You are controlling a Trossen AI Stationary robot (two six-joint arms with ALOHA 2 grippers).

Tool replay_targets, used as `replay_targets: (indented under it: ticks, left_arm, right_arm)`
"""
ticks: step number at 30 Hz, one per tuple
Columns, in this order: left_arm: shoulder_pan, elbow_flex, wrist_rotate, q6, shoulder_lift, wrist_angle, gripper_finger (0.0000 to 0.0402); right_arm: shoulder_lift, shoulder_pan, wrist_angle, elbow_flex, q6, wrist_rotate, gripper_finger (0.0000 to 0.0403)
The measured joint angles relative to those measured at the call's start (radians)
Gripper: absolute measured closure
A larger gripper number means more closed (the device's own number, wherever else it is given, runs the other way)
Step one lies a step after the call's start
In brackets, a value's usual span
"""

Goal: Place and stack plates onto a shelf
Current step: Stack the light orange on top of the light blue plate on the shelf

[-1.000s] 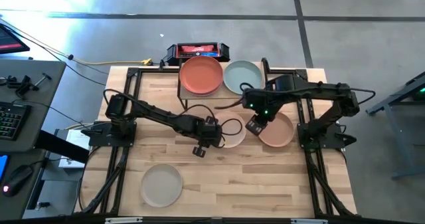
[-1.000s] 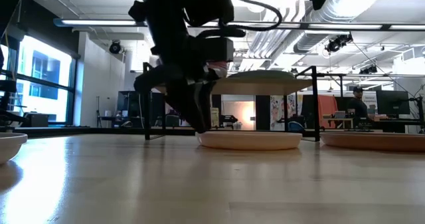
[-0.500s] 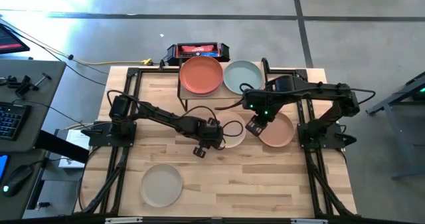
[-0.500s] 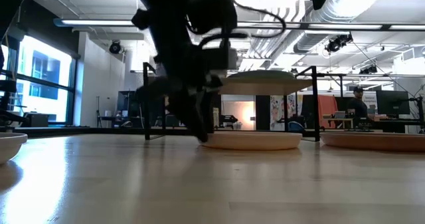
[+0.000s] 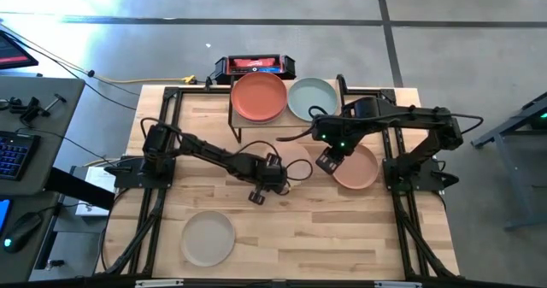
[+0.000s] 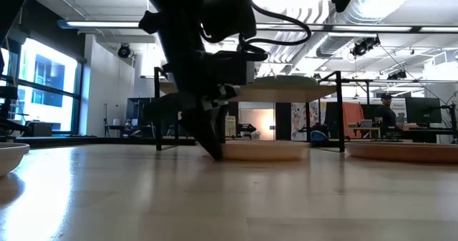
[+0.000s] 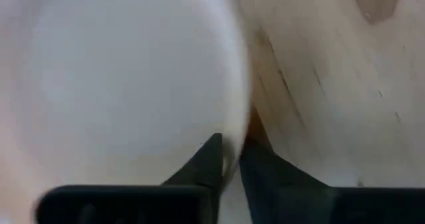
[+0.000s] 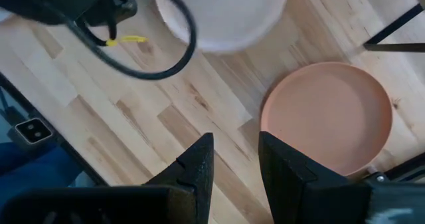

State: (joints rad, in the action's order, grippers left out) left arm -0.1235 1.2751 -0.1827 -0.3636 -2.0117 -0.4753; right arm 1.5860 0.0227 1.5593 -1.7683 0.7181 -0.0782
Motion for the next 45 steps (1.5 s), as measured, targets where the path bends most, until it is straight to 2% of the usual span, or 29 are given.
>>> replay_targets:
  ticks: [3, 10, 21, 31, 39, 45]
  left_arm:
    - [-0.021, 0.0, -0.022, 0.018, -0.001, -0.001, 0.0394]
    - [-0.087, -0.005, -0.073, 0.022, 0.048, -0.034, 0.0398]
    - [-0.179, -0.004, -0.233, 0.089, 0.189, -0.107, 0.04]
    - [-0.256, -0.003, -0.376, 0.029, 0.302, -0.115, 0.0401]
    - [-0.264, -0.003, -0.405, -0.083, 0.325, -0.112, 0.0401]
    - [-0.255, -0.003, -0.405, -0.103, 0.325, -0.112, 0.0401]
  right_arm:
    - [0.0, 0.0, 0.0, 0.0, 0.001, 0.003, 0.0305]
    - [0.0, -0.016, 0.0, 0.0, 0.038, 0.045, 0.0305]
    - [0.0, -0.078, -0.104, 0.0, 0.072, 0.051, 0.0305]
    - [0.004, -0.15, -0.194, 0.0, 0.086, 0.097, 0.0305]
    - [0.036, -0.181, -0.26, 0.0, 0.086, 0.104, 0.0305]
    - [0.076, -0.18, -0.279, 0.0, 0.068, 0.092, 0.0305]
